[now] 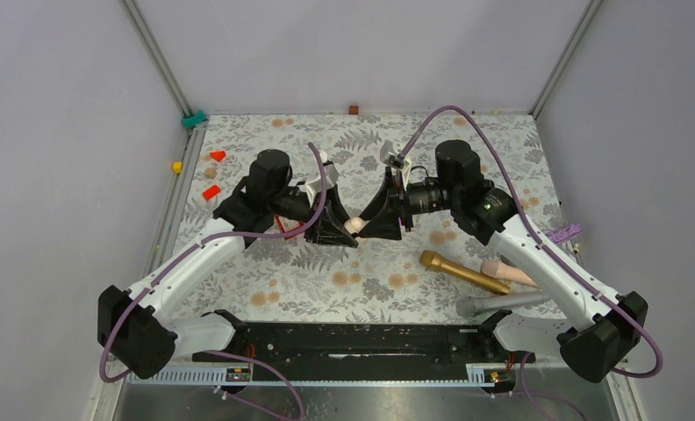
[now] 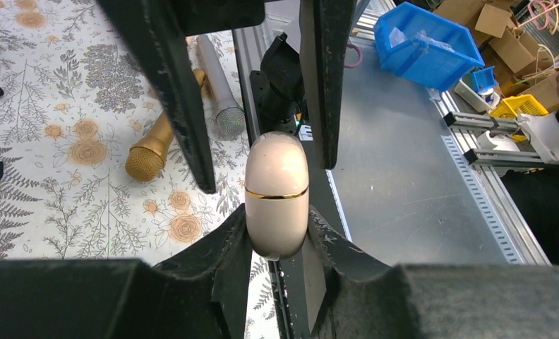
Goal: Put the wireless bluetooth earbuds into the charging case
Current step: Open the charging case, then pick up the earbud from the center of the board, then place the earbud in the charging case.
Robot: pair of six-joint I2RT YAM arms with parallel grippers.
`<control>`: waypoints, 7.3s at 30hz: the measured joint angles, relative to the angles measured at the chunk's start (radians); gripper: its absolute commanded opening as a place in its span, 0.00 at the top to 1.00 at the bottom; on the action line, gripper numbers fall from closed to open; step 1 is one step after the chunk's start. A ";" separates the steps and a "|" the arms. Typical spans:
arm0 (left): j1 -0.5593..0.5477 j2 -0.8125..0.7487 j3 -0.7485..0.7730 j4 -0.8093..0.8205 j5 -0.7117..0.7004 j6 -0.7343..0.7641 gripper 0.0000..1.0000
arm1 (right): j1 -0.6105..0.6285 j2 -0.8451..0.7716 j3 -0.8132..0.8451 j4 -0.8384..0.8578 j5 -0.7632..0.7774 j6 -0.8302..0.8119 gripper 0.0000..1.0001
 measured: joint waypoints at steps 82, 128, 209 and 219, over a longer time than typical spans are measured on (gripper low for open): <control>0.705 -0.169 -0.002 -0.778 0.270 0.863 1.00 | 0.006 1.018 0.545 -0.239 0.496 0.308 0.47; 0.710 -0.178 -0.017 -0.781 0.273 0.882 1.00 | 0.072 1.096 0.591 -0.267 0.519 0.303 0.63; 0.269 0.400 0.362 -1.347 0.126 1.245 1.00 | 0.100 0.072 0.291 -0.442 0.859 -0.272 0.81; 0.138 0.253 0.179 -0.886 -0.035 0.864 1.00 | 0.102 0.037 0.221 -0.422 0.803 -0.265 0.80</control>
